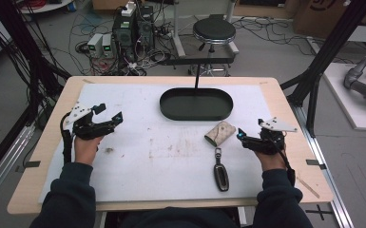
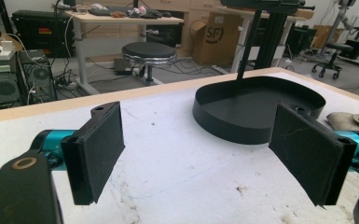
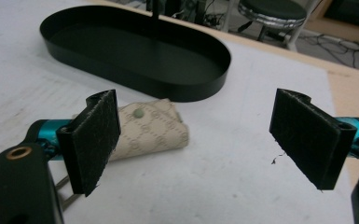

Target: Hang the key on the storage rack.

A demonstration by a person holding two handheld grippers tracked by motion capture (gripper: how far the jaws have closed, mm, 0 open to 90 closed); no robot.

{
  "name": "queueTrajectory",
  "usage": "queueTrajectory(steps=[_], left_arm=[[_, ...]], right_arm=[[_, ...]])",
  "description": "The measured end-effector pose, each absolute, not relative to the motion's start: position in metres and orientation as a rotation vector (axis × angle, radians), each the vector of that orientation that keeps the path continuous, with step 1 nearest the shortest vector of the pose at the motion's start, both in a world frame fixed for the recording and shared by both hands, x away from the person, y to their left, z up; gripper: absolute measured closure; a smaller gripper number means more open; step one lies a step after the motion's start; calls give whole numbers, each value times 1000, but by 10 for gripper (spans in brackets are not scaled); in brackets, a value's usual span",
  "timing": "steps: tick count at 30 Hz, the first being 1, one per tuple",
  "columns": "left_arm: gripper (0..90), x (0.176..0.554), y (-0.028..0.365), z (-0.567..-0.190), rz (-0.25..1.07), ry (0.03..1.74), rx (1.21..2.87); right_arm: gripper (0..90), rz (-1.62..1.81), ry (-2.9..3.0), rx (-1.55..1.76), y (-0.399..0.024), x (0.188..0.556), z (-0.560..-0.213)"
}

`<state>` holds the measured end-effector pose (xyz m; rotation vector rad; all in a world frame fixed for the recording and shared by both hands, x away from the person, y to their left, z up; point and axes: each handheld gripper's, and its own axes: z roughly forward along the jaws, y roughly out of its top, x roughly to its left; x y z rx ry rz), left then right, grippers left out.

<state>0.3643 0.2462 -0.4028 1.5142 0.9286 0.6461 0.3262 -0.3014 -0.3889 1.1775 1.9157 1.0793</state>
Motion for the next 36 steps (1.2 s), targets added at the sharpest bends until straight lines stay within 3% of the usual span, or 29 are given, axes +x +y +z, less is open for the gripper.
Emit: queueTrajectory(steps=[7,15,28,32,34,35,36], left_arm=[[178,366,248,-404,631,929,1503],[178,366,248,-404,630,939,1509],[179,368,247,-406,622,940,1514],[183,368,246,-406,619,942,1528],[183,368,246,-406,620,941,1533],[183,368,246,-406,620,941,1533],[183,367,246,-406,622,941,1536]], right_arm=[[306,1096,2016,1220,-275,326,-400],[389,1077,2075,1241,-257,312,-410],[405,881,2263,1287,-224,306,-443],[504,861,2292,1275,-219,308,-447],[595,862,2302,1260,-218,309,-446],[595,862,2302,1260,-218,309,-446],[666,852,2317,1247,-217,309,-445]])
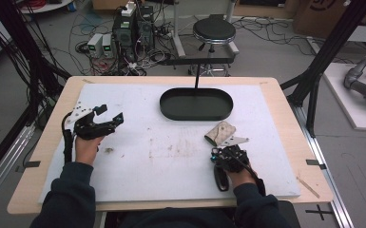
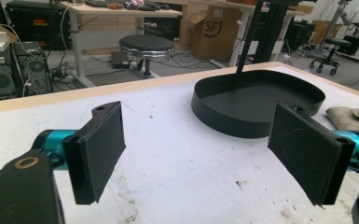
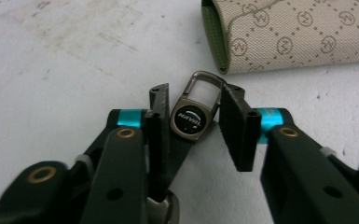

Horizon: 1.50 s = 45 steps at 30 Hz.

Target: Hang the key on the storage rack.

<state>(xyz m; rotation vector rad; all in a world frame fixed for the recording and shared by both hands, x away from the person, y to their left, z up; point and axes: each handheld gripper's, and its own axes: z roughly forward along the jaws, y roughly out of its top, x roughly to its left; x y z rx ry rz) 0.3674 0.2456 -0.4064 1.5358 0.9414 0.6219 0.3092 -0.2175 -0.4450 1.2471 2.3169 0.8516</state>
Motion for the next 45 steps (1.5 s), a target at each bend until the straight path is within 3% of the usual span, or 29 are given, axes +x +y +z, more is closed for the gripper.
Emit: queueTrajectory(steps=[14,20,21,23,26,27,28,35,36,38,41,45], left_arm=[[184,368,246,-407,620,946,1543],[185,367,245,-407,619,948,1546],[185,367,245,-407,619,949,1545],[185,367,245,-407,620,949,1545],[186,368,245,-407,615,951,1550],[186,368,245,-407,615,951,1550],[186,368,244,-407,615,949,1551],[187,368,246,-407,619,950,1549],[187,368,246,-408,617,955,1550],[187,369,244,-408,613,956,1557],[191,368,243,-408,617,947,1561],[192,368,244,-408,618,949,1557]], right_arm=[[710,762,2226,1443,-266,326,-435],[723,792,2221,1422,-264,329,-434],[900,799,2214,1419,-264,329,-433],[900,821,2190,1406,-266,327,-431],[686,816,2173,1500,-277,333,-434],[686,816,2173,1500,-277,333,-434],[548,809,2136,1540,-279,333,-434],[433,803,2141,1546,-274,322,-428],[279,777,2141,1561,-267,311,-425],[220,747,2145,1581,-263,306,-426],[214,740,2168,1620,-260,304,-429],[407,780,2226,1595,-256,301,-431]])
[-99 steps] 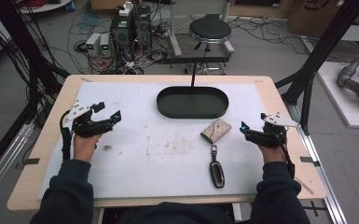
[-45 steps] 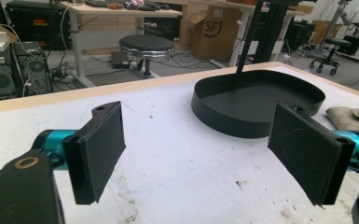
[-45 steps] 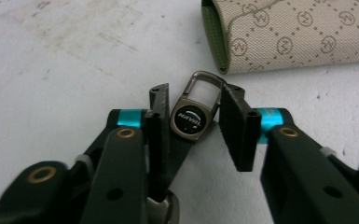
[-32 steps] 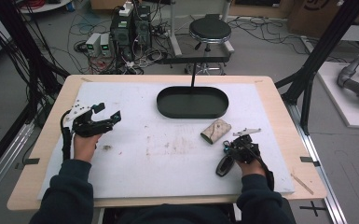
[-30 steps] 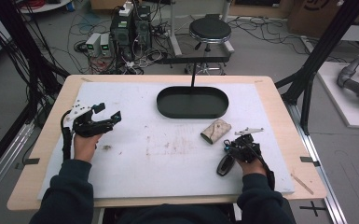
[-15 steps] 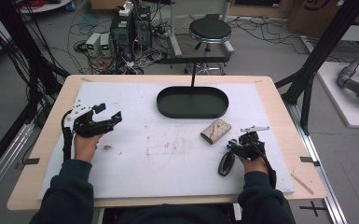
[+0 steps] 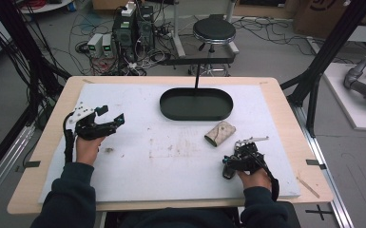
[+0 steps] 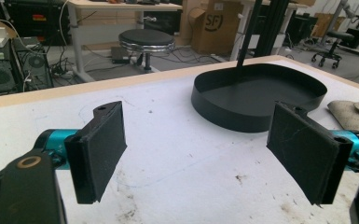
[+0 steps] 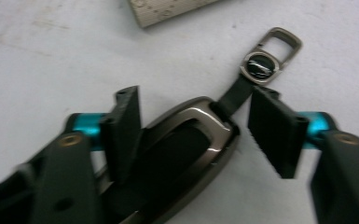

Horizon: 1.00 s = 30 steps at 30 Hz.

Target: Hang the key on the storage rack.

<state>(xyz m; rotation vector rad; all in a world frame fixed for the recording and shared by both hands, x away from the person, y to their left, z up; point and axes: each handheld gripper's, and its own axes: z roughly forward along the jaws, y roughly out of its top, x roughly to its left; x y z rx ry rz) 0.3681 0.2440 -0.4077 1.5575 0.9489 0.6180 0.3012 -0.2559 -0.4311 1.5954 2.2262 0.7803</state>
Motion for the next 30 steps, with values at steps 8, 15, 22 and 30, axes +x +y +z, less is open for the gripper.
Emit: queueTrajectory(steps=[8,15,22,30], left_arm=[[194,368,243,-408,616,952,1562],[195,368,242,-408,614,951,1567],[195,368,243,-409,614,949,1569],[197,368,242,-409,617,954,1571]], right_arm=[[324,735,2256,1589,-251,302,-435],[516,709,2268,1513,-254,315,-433],[569,632,2223,1497,-276,334,-431],[374,691,2145,1483,-297,343,-426]])
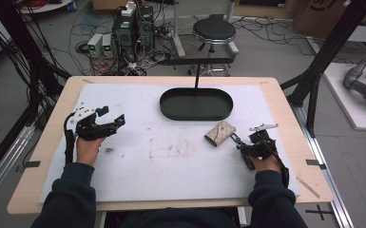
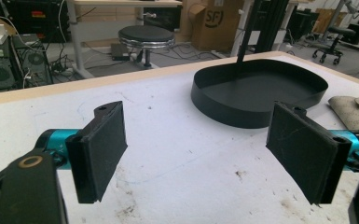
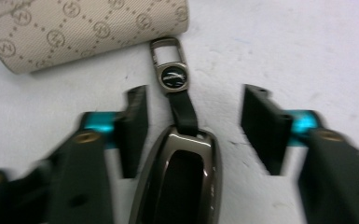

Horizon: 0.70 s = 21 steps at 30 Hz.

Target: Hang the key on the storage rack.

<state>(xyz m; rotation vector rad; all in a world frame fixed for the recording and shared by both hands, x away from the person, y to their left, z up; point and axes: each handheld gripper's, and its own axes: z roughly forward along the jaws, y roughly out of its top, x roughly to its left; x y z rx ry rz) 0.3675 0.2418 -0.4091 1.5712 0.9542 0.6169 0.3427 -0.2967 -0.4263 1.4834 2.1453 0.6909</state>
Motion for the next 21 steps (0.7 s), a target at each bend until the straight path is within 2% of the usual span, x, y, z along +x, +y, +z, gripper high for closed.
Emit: queueTrajectory(steps=[3,8,10,11,12,13,21], left_arm=[[197,368,242,-409,616,959,1574],[199,368,241,-410,614,952,1581],[200,368,240,-409,616,949,1580],[201,367,241,-409,616,951,1574],[204,367,241,-409,616,951,1574],[205,368,242,-410,616,955,1576],[210,368,241,-410,618,953,1583]], right_arm=[[243,638,2137,1491,-297,334,-428],[227,649,2182,1484,-297,324,-434],[262,618,2208,1508,-297,324,-438],[356,653,2205,1557,-300,325,-438],[356,653,2205,1557,-300,325,-438],[489,671,2225,1521,-299,323,-436],[499,656,2204,1506,-301,328,-433]])
